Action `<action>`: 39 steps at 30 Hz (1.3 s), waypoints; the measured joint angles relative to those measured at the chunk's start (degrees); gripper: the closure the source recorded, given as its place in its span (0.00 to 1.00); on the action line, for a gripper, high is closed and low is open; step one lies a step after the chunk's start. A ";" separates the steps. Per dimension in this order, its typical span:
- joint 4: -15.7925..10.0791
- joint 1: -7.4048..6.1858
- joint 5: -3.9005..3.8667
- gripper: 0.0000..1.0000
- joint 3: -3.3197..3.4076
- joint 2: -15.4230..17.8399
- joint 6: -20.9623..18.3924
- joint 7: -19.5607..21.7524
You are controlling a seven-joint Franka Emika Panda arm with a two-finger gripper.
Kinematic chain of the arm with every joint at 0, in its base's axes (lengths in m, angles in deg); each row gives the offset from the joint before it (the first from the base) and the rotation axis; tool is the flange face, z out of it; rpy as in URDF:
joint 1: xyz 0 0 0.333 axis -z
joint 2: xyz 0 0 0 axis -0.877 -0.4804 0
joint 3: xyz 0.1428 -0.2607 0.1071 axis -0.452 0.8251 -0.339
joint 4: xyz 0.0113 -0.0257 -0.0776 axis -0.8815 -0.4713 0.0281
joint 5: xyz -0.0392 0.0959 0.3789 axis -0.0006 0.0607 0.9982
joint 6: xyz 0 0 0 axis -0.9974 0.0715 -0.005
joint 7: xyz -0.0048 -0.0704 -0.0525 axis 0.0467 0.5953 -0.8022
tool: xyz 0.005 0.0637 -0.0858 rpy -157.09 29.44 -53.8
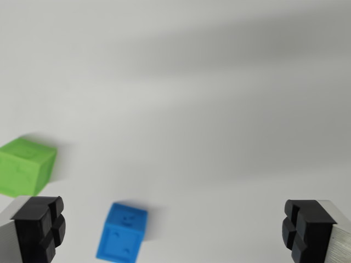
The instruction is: Stack cube
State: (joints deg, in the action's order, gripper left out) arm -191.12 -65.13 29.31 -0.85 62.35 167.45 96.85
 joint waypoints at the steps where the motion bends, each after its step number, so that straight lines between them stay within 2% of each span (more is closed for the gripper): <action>1: -0.22 -0.17 0.00 0.00 -0.06 -0.08 0.27 0.46; 20: -3.61 -3.96 0.00 0.00 -1.22 -2.91 5.76 10.25; 39: -5.23 -8.15 0.05 0.00 -2.48 -7.57 11.45 20.96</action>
State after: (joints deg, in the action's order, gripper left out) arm -196.35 -73.28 29.36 -3.33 54.78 178.90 117.81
